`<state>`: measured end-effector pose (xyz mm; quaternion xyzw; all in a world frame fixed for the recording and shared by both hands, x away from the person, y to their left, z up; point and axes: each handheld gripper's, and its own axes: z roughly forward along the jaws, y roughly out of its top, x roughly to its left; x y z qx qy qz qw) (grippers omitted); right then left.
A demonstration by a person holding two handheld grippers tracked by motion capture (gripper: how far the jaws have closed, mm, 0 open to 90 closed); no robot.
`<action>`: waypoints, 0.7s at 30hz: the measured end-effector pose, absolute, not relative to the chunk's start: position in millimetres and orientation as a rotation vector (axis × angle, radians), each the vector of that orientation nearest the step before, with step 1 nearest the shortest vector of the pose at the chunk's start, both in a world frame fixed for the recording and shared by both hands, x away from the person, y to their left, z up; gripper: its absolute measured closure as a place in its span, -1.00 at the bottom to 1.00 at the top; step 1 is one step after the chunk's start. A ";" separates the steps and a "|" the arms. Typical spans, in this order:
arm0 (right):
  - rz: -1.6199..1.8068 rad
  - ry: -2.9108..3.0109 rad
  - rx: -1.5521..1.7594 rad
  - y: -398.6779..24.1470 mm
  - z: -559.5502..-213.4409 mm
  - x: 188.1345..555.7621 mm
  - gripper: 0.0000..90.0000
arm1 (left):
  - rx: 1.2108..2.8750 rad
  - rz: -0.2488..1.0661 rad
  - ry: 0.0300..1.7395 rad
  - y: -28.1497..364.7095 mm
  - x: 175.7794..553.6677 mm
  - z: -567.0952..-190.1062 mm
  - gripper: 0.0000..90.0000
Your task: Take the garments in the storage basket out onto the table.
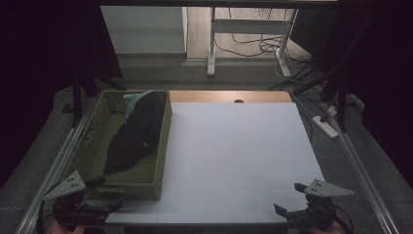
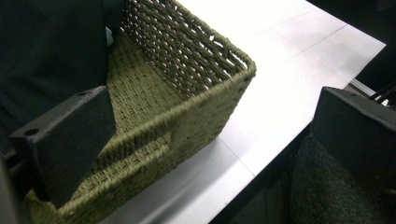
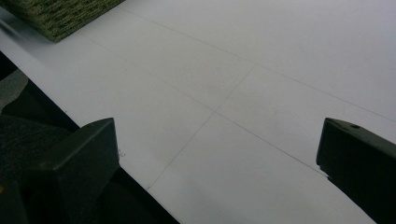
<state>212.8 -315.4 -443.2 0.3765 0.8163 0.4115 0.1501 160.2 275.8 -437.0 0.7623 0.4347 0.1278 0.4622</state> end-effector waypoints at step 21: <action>1.197 2.339 1.098 -316.7 -443.2 213.5 -0.97 | 1.854 0.393 1.095 283.0 189.8 -427.0 -1.00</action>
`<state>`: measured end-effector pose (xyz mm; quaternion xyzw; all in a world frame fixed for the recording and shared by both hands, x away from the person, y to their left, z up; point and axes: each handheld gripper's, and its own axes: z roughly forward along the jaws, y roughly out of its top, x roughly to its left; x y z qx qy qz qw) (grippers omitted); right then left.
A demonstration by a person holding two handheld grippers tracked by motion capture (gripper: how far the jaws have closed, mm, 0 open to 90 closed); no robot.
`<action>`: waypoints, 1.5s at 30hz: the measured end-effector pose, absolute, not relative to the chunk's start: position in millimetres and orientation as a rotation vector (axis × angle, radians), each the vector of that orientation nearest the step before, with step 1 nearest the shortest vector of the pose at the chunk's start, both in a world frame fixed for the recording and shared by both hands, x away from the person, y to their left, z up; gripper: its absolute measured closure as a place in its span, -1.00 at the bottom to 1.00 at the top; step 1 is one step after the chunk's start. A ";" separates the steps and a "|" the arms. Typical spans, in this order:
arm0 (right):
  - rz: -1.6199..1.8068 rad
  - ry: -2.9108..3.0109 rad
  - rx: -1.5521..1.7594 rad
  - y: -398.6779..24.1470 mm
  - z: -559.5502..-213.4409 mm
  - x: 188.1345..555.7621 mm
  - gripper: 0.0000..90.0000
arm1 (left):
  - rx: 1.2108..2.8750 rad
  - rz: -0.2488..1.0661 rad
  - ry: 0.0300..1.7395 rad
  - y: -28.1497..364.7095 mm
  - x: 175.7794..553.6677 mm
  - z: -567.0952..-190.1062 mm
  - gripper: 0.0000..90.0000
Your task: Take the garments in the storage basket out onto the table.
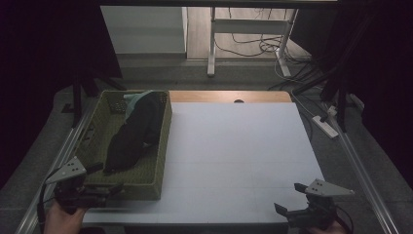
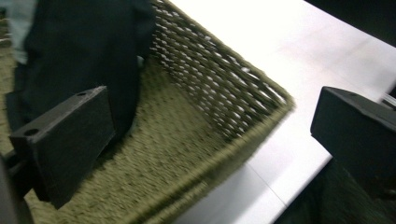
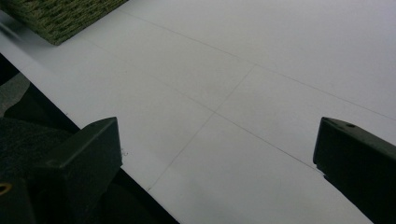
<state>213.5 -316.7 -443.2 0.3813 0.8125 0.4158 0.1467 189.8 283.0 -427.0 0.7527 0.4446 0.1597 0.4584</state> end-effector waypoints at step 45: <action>1.203 2.363 1.104 -317.1 -444.0 215.4 -0.98 | 1.959 0.341 1.235 264.1 315.2 -405.7 -1.00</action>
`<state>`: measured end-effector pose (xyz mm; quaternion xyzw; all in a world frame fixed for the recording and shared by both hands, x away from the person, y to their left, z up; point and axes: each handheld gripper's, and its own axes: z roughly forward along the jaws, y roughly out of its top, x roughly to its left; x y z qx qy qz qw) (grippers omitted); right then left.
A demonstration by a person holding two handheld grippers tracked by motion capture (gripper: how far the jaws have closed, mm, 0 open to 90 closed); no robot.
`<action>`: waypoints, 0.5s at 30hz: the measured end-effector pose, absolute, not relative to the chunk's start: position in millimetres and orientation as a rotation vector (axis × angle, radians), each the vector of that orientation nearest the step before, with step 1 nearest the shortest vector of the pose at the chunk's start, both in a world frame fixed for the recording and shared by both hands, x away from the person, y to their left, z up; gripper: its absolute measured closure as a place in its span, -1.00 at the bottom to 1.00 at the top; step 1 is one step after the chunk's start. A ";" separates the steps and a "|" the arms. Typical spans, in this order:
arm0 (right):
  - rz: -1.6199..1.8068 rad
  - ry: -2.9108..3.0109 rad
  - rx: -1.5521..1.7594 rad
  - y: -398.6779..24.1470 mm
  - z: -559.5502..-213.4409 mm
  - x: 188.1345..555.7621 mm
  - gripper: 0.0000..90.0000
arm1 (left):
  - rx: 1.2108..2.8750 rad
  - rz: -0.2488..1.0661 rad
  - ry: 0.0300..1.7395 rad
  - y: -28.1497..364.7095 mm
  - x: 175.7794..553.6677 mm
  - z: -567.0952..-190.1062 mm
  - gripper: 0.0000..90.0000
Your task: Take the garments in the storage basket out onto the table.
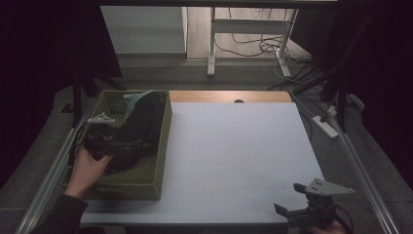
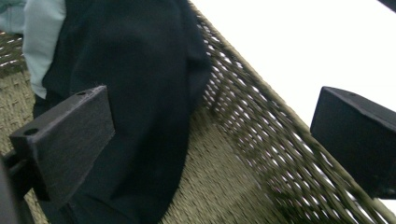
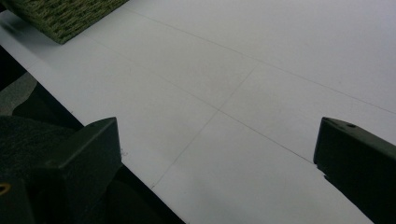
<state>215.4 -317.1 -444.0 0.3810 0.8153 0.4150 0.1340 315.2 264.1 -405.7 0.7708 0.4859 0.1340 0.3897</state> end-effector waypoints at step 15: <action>1.210 2.365 1.102 -317.7 -444.0 215.1 -0.98 | 2.047 0.299 1.264 250.6 374.8 -418.4 -1.00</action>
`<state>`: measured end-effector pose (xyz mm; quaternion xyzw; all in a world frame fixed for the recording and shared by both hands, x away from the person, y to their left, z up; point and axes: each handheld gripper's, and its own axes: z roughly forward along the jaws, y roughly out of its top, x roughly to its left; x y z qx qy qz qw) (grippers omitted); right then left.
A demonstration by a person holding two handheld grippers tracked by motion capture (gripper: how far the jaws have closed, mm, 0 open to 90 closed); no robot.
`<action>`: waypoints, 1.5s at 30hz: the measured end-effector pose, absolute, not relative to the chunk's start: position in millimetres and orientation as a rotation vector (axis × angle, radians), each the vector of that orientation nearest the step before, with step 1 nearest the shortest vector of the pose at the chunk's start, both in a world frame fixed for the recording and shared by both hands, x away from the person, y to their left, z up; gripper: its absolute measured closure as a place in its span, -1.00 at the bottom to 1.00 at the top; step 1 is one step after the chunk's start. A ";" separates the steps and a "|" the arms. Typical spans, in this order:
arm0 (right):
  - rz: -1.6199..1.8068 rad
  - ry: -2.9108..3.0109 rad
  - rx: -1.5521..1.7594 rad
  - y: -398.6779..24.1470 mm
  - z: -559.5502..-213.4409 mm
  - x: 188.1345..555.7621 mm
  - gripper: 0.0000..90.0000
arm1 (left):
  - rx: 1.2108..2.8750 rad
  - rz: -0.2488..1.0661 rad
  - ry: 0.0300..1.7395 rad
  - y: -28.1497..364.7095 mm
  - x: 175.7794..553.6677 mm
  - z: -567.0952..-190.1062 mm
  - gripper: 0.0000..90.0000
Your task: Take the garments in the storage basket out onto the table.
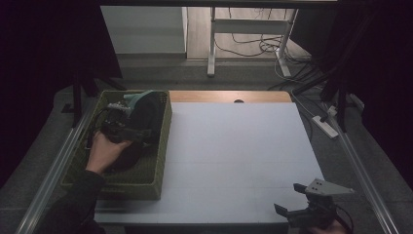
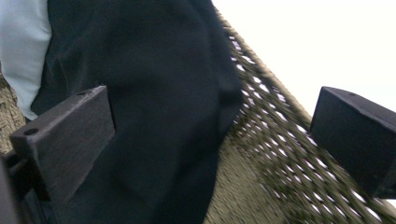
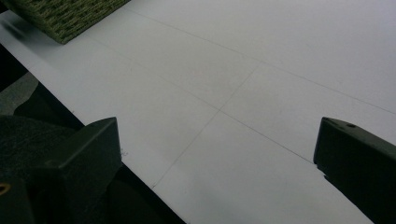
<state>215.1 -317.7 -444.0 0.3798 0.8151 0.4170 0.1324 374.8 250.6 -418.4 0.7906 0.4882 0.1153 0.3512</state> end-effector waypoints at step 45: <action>1.208 2.378 1.074 -317.2 -444.1 213.5 -0.98 | 2.199 0.110 1.490 237.7 447.7 -475.7 0.70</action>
